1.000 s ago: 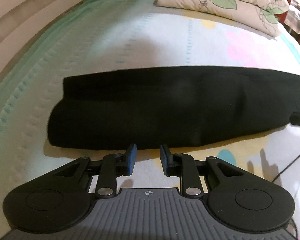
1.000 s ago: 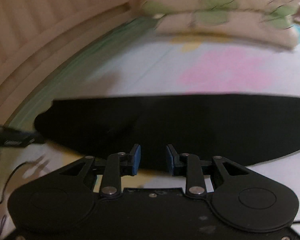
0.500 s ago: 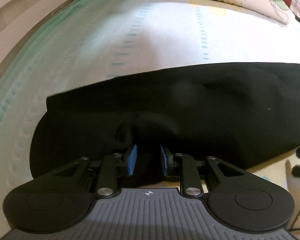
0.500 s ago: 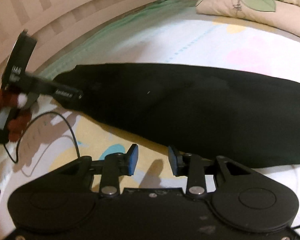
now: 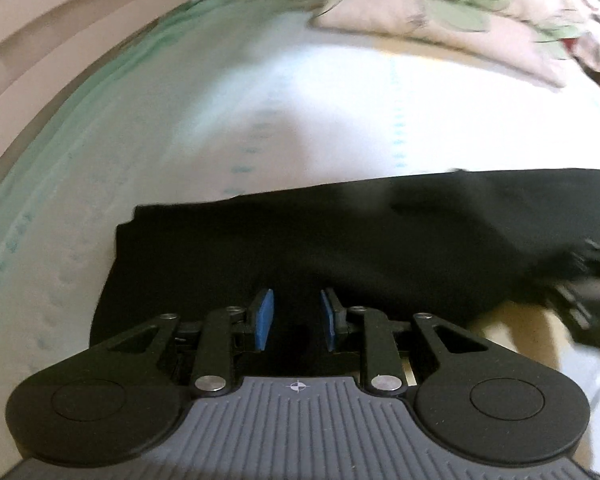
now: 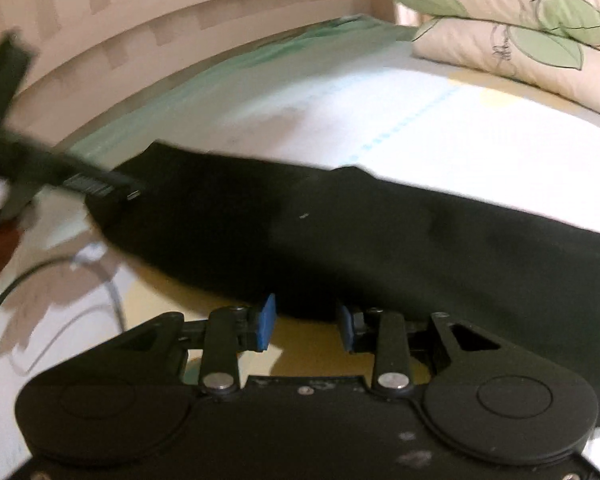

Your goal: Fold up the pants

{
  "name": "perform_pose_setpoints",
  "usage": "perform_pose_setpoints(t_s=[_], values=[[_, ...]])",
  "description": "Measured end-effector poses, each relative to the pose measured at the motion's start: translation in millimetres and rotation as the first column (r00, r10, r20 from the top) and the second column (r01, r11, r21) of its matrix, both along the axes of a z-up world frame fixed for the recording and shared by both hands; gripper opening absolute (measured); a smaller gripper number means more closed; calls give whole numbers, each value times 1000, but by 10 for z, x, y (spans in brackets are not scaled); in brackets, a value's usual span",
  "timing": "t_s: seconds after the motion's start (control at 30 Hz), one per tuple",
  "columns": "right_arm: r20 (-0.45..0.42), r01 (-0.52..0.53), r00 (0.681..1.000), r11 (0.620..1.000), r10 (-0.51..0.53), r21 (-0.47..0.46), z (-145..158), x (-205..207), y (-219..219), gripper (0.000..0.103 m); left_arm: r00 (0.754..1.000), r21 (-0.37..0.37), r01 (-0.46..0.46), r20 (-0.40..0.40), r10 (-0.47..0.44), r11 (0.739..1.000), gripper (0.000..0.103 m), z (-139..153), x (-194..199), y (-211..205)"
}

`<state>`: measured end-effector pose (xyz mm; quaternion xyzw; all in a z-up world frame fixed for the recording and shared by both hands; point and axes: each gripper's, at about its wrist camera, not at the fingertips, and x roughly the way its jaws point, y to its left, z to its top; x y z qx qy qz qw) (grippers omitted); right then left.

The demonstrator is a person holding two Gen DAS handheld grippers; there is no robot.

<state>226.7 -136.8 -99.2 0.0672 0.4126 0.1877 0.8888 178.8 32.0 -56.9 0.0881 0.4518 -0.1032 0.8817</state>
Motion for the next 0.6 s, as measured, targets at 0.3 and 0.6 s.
perform_pose_setpoints(t_s=[0.3,0.6], values=[[-110,119,988,983,-104,142,92,105,-239,31,913,189,380,78,-400,906,27,-133,-556,-687],[-120,125,987,980,-107,154,103,119,-318,32,925,170,375,-6,-380,911,26,-361,-241,-791]])
